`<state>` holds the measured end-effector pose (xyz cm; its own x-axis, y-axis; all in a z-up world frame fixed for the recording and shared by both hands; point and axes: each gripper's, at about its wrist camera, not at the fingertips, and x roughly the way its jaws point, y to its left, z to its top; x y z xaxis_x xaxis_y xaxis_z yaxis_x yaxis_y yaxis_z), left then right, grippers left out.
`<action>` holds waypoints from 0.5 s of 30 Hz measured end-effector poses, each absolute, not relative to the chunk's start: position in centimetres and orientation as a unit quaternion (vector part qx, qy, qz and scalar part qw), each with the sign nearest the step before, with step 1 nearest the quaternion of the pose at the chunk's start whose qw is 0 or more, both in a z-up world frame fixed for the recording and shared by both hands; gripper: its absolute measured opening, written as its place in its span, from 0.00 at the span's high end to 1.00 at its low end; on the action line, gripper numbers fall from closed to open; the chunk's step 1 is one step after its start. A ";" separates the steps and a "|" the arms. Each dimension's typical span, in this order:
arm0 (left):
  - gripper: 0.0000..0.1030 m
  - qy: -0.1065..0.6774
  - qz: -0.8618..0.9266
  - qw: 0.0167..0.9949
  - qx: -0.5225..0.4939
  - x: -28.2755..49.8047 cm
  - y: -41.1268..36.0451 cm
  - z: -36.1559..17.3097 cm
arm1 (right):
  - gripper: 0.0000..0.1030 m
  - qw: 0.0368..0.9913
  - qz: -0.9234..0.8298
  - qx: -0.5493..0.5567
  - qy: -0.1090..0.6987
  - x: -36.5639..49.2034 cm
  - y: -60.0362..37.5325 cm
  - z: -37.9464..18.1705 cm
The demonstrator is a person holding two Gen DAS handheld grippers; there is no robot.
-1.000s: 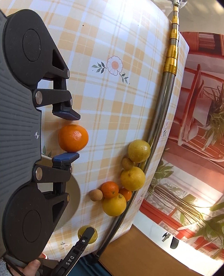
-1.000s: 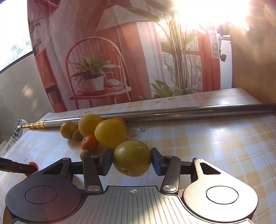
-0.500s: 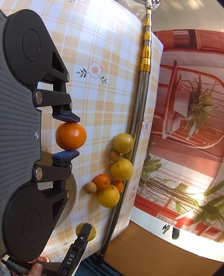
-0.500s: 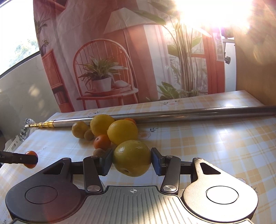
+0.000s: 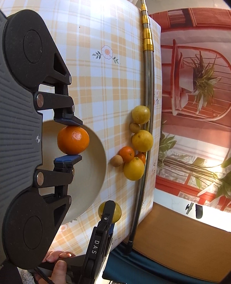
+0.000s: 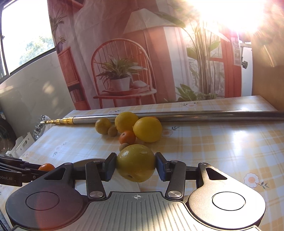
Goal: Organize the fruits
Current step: 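Carry the orange in the left gripper and the lemon in the right gripper over the plate, then open the right gripper to drop the lemon while the left gripper releases its orange onto the plate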
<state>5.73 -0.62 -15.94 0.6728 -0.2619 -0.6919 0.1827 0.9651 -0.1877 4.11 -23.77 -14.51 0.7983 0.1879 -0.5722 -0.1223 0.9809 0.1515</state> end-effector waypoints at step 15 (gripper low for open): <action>0.65 0.431 -0.159 0.888 0.001 4.5 -2.9 -17.7 | 0.58 0.926 0.114 0.042 0.358 1.5 -21.3 -15.6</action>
<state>4.46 -2.91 -17.72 0.5788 -0.2812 -0.7655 0.2824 0.9497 -0.1353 1.50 -21.25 -15.61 0.7181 0.2418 -0.6526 -0.1823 0.9703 0.1589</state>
